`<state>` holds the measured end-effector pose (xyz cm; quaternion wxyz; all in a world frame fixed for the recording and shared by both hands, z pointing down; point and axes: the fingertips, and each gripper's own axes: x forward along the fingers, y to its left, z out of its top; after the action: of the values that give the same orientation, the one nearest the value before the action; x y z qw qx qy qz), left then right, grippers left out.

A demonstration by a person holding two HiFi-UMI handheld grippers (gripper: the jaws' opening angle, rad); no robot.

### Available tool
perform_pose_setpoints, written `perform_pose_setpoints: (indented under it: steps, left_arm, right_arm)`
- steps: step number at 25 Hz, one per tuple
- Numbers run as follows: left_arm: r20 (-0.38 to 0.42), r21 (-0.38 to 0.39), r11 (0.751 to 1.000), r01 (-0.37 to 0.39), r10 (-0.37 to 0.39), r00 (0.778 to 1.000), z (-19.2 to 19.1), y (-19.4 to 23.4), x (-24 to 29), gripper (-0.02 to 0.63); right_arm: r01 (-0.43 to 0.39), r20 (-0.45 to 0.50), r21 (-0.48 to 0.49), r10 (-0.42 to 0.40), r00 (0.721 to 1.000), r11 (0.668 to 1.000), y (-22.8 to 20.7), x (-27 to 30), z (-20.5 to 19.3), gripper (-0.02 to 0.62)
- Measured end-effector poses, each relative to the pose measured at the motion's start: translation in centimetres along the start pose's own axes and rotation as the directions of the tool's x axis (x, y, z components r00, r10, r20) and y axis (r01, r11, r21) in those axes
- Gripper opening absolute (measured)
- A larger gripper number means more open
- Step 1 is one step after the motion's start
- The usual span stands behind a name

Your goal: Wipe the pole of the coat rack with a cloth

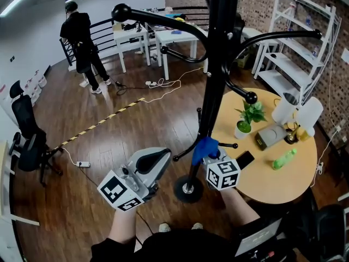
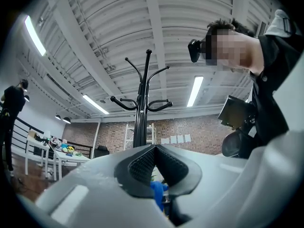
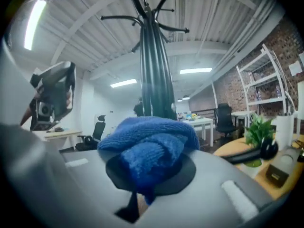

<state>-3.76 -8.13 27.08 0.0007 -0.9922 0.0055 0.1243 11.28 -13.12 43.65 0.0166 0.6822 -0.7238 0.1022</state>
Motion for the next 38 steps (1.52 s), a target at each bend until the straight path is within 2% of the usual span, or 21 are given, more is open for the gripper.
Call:
perform_pose_setpoints:
  steps: [2, 4, 10, 13, 18, 22, 25, 27, 29, 31, 34, 38]
  left_arm:
    - [-0.003, -0.004, 1.000, 0.004, -0.004, 1.000, -0.1, -0.2, 0.0, -0.008]
    - [-0.007, -0.008, 1.000, 0.003, -0.003, 1.000, -0.3, -0.3, -0.1, -0.008]
    - [-0.006, -0.011, 1.000, -0.007, 0.007, 1.000, -0.3, -0.1, -0.4, -0.008]
    - [-0.003, -0.008, 1.000, -0.006, 0.006, 1.000, -0.3, 0.0, -0.3, -0.008]
    - [0.012, 0.002, 1.000, 0.001, -0.001, 1.000, 0.1, 0.1, 0.0, -0.008]
    - [0.034, 0.012, 1.000, 0.005, -0.005, 0.999, 0.5, 0.2, 0.2, -0.008]
    - [0.057, 0.020, 1.000, -0.002, 0.001, 0.998, 1.1, 0.5, -0.2, -0.008]
    - [0.068, 0.026, 1.000, -0.008, 0.007, 0.998, 1.5, 0.9, -0.3, -0.008]
    - [0.073, 0.032, 0.999, -0.015, 0.012, 0.997, 1.8, 1.1, -0.4, -0.008]
    - [0.079, 0.034, 0.999, -0.021, 0.018, 0.997, 2.0, 1.3, -0.5, -0.008]
    - [0.079, 0.037, 0.999, -0.022, 0.019, 0.997, 2.2, 1.4, -0.6, -0.008]
    - [0.070, 0.027, 0.999, -0.022, 0.020, 0.997, 1.8, 1.6, -0.7, -0.008]
  right_arm:
    - [0.006, -0.066, 0.054, -0.003, 0.998, 0.999, -0.5, 0.5, -3.1, 0.023]
    - [0.008, -0.080, 0.087, -0.001, 0.997, 0.996, -0.9, 0.6, -4.8, 0.023]
    - [0.014, -0.099, 0.070, -0.007, 0.995, 0.997, -0.7, 0.6, -4.3, 0.023]
    - [0.002, -0.014, 0.089, 0.000, 1.000, 0.996, -0.1, 0.0, -1.0, 0.023]
    - [-0.018, 0.169, 0.056, 0.008, 0.986, 0.998, 1.0, -1.8, 8.2, 0.023]
    - [-0.055, 0.330, 0.010, 0.048, 0.943, 0.998, 2.1, -3.4, 17.0, 0.023]
    - [-0.073, 0.432, -0.042, 0.084, 0.898, 0.996, 3.0, -4.6, 22.9, 0.023]
    - [-0.081, 0.481, -0.075, 0.107, 0.870, 0.994, 3.5, -5.4, 26.4, 0.023]
    - [-0.076, 0.506, -0.105, 0.119, 0.855, 0.992, 3.8, -5.9, 29.1, 0.023]
    - [-0.072, 0.512, -0.124, 0.126, 0.849, 0.990, 4.0, -5.9, 30.2, 0.023]
    - [-0.063, 0.533, -0.130, 0.123, 0.837, 0.990, 4.0, -6.1, 29.6, 0.023]
    - [-0.065, 0.474, -0.113, 0.111, 0.874, 0.991, 3.4, -5.2, 25.4, 0.023]
